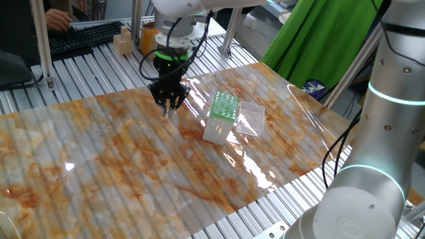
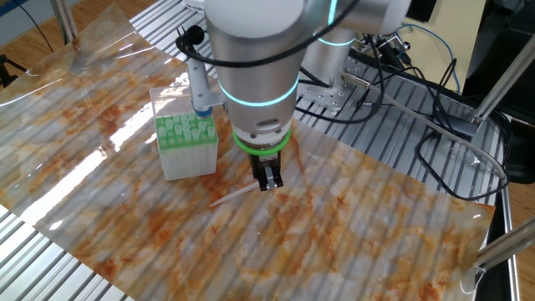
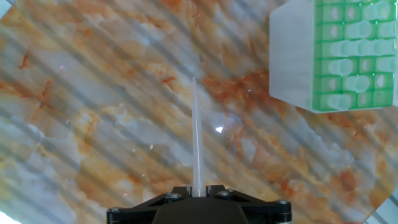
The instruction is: Insert a large pipette tip into the holder for large pipette tips
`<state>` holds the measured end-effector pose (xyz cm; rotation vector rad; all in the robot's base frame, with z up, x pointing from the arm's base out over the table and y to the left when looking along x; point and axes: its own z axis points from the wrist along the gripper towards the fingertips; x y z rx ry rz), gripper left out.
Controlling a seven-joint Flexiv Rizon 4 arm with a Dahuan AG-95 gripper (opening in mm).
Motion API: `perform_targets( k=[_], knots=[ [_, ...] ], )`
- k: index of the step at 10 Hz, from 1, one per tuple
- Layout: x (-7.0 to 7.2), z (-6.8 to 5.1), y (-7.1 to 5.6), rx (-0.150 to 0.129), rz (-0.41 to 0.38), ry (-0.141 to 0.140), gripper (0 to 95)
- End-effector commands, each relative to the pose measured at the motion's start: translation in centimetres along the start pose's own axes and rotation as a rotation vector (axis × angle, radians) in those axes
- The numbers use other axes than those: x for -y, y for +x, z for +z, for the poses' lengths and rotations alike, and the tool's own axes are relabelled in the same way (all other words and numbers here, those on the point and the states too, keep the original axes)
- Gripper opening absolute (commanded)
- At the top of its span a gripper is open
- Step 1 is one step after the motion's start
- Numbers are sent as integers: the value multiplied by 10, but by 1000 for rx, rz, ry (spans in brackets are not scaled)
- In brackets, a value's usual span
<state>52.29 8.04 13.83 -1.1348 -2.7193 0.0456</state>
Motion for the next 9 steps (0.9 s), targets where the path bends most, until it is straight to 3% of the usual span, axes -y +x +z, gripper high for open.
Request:
perform_targets(
  k=[1, 9],
  knots=[
    [3, -4, -1, -26, -25, -3, 0],
    [14, -19, -9, -55, -79, 11, 0]
  ],
)
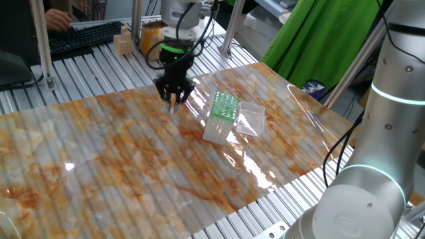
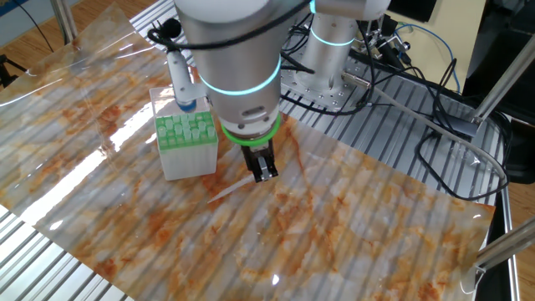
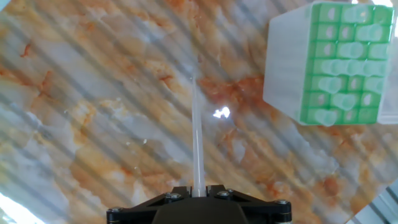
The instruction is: Insert a large pipette tip into the holder for large pipette tips
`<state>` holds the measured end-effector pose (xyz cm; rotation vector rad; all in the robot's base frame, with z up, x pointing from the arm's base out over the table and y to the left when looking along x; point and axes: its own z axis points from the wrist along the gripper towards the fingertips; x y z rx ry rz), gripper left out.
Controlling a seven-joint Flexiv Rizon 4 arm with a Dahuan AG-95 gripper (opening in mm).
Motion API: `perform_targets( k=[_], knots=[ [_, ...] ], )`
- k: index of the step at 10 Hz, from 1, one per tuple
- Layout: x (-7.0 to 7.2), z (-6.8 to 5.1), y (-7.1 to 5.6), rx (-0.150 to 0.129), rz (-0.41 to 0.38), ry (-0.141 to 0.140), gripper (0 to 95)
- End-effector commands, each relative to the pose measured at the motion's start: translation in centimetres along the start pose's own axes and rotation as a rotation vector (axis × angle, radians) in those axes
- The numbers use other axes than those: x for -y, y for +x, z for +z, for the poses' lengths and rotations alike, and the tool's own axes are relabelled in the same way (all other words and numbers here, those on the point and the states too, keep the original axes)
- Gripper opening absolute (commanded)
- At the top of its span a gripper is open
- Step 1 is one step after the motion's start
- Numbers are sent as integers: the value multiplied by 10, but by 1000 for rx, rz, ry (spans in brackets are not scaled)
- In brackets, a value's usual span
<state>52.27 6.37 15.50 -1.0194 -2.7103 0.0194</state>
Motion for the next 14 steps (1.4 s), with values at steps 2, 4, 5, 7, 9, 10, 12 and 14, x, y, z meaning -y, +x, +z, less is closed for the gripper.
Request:
perform_targets(
  k=[2, 4, 5, 7, 9, 10, 12, 14],
  knots=[
    [2, -6, -4, -12, -20, 0, 0],
    [3, -11, -8, -33, -29, -5, 0],
    [5, -13, -10, -37, -32, -4, 0],
    [8, -16, -12, -37, -33, -5, 0],
    [10, -19, -16, -45, -40, -6, 0],
    [10, -20, -17, -54, -42, -10, 0],
    [12, -25, -20, -62, -46, -14, 0],
    [13, -30, -24, -72, -46, -19, 0]
  ],
)
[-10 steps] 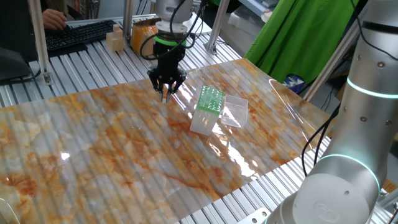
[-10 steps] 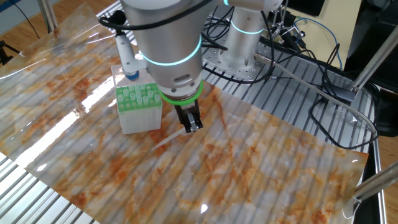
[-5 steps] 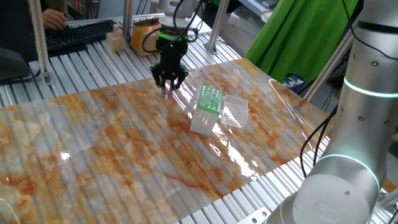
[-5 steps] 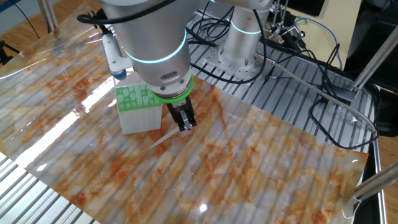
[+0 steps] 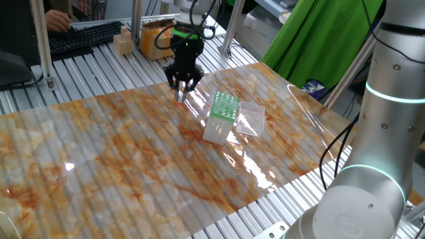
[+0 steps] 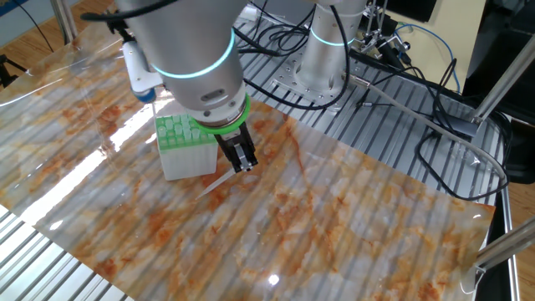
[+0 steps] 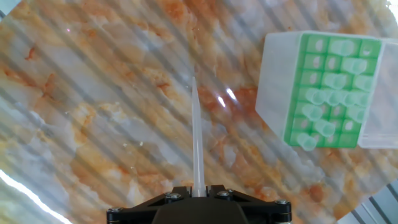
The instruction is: Insert a large pipette tip into the holder for large pipette tips
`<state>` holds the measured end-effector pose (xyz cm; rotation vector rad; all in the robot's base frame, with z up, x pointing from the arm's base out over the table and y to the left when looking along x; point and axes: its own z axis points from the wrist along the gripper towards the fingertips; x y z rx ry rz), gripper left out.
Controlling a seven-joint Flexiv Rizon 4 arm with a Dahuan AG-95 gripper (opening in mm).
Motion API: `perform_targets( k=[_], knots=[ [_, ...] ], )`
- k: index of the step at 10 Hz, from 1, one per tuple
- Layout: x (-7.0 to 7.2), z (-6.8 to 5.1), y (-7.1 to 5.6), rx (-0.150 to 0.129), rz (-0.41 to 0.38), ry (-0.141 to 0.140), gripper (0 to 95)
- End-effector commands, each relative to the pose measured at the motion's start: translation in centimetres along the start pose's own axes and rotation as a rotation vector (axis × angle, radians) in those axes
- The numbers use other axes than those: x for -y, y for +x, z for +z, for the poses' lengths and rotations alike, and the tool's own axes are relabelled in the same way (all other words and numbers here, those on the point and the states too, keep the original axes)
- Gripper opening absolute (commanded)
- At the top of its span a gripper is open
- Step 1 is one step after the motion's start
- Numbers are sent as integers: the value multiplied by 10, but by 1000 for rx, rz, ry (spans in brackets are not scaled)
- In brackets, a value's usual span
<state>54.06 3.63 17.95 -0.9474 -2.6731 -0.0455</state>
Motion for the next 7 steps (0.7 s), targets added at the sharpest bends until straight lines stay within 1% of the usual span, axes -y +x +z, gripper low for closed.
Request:
perform_targets(
  k=[1, 2, 7],
  knots=[
    [2, -3, -2, -6, -2, -3, 0],
    [3, -5, -4, -10, 0, -9, 0],
    [4, -8, -8, -15, 3, -13, 0]
  ],
)
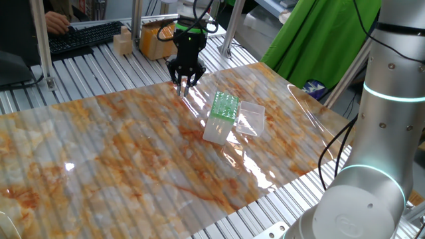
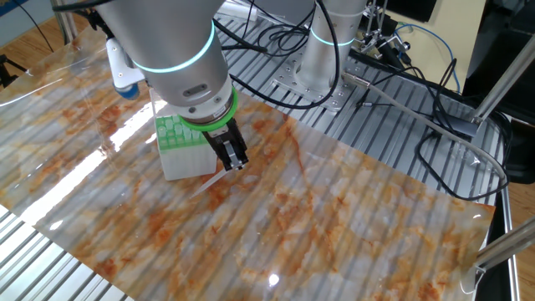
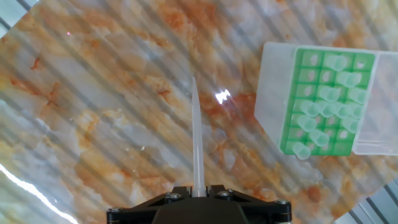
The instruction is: Insert a large pipette tip into the holder for large pipette tips
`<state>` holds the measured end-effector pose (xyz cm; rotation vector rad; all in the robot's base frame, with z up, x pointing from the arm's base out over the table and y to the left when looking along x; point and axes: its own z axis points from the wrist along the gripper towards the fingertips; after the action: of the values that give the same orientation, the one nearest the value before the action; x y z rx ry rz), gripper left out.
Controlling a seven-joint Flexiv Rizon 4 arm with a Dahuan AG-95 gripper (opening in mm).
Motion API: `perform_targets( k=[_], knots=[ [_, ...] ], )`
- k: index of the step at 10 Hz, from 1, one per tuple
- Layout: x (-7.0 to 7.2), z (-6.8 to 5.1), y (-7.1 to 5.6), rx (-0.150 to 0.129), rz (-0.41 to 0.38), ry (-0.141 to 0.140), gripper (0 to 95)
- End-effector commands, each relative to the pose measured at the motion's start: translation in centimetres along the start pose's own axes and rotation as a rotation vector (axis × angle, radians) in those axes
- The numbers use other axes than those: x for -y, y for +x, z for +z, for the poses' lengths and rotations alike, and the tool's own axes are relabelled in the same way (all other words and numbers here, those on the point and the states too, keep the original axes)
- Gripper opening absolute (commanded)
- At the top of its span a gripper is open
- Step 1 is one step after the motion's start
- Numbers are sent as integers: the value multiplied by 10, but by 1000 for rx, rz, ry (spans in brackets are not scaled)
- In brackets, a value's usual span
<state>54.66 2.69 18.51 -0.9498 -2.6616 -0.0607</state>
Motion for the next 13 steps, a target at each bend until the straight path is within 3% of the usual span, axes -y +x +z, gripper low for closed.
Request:
perform_targets(
  k=[1, 3, 4, 8, 13],
  knots=[
    [0, 1, 0, -6, -1, -11, 0],
    [0, 1, 0, -19, 6, -26, 0],
    [0, 1, 0, -54, 21, -60, 0],
    [0, 1, 0, -46, 8, -59, 0],
    [0, 1, 0, -84, 59, -67, 0]
  ],
)
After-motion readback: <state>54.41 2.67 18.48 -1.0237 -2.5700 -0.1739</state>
